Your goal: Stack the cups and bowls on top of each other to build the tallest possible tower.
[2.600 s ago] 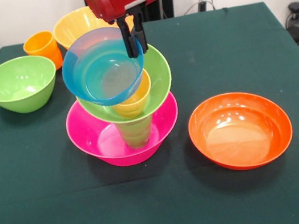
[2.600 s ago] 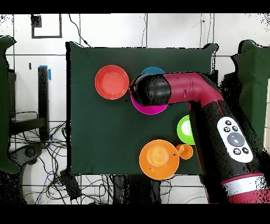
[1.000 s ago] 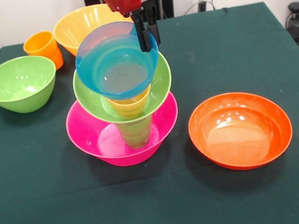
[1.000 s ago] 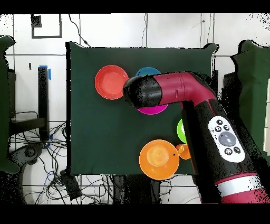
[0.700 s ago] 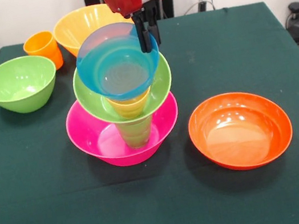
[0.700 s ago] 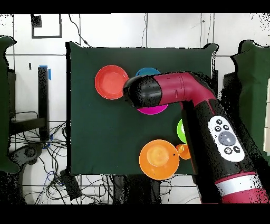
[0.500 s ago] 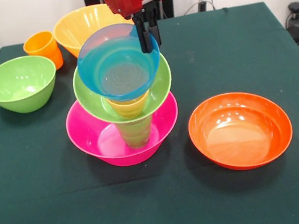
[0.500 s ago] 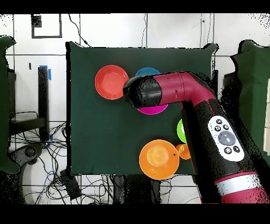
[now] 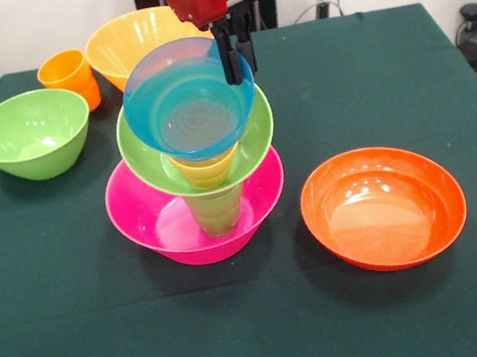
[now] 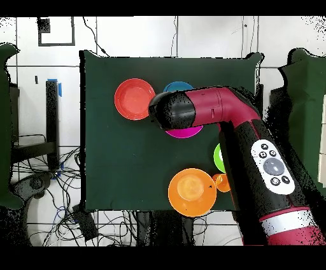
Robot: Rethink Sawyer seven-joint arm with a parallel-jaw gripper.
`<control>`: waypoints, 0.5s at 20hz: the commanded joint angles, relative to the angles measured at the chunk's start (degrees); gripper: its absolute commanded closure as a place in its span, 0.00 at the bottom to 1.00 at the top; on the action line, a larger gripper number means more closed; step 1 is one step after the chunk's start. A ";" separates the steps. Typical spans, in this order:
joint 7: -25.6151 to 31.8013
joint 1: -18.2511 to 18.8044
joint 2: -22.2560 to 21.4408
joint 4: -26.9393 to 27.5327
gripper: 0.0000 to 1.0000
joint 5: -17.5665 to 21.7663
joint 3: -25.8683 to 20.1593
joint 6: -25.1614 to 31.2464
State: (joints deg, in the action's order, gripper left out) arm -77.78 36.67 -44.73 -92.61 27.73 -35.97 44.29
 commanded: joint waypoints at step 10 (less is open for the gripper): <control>3.01 -0.61 3.86 0.72 0.00 1.91 0.75 2.56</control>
State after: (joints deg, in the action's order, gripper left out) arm -77.78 36.68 -44.74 -92.53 27.72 -35.97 44.27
